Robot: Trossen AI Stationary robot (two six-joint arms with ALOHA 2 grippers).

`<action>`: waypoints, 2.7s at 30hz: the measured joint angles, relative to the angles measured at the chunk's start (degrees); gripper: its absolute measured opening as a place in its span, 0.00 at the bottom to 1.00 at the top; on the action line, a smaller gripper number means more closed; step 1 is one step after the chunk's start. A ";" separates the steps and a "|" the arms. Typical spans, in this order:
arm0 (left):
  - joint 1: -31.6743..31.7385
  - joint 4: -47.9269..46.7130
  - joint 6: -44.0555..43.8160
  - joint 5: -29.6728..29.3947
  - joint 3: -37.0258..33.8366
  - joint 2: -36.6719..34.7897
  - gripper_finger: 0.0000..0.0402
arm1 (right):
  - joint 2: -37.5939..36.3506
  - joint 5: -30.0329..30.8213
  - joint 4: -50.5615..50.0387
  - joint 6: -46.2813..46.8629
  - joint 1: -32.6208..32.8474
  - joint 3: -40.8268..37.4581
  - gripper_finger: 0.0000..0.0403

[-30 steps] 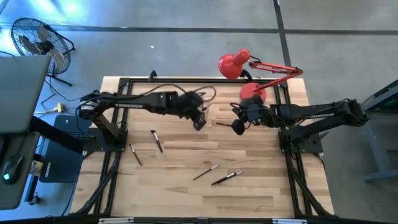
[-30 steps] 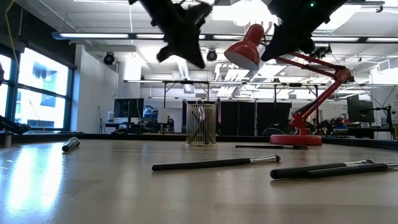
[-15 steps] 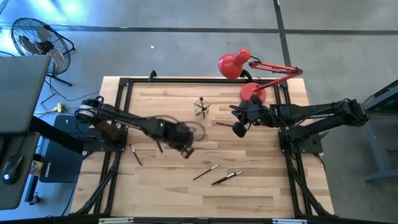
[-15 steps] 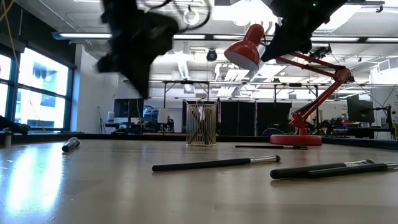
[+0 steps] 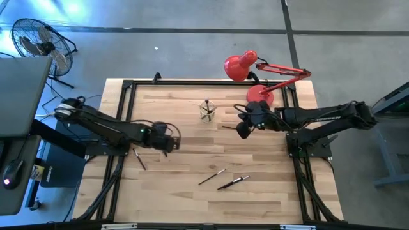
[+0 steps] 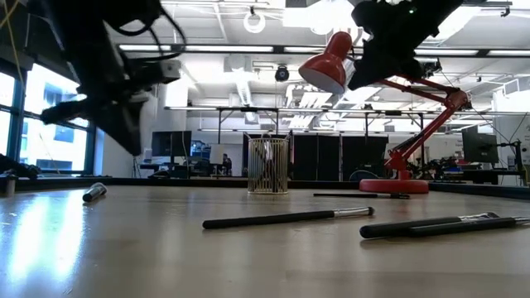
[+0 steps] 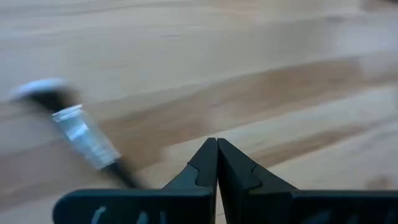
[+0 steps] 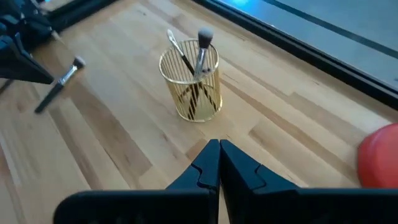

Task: Pick & Place Makeup Brushes
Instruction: Put the blush brush into the makeup brush holder

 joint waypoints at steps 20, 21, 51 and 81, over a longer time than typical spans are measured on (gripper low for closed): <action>1.32 -15.73 -11.75 4.84 -0.25 0.18 0.30 | 3.09 -0.29 1.58 -3.12 0.00 0.02 0.01; 1.57 -15.83 -12.06 4.90 -0.27 0.06 0.31 | 3.09 -0.24 1.80 -3.86 0.00 0.02 0.01; 16.53 -7.27 -1.37 18.09 0.06 12.38 0.08 | 3.09 -3.79 1.20 -18.33 0.00 0.02 0.00; 18.64 32.40 72.82 -0.87 18.63 7.96 0.08 | 3.09 -6.41 0.23 -19.23 0.02 0.02 0.01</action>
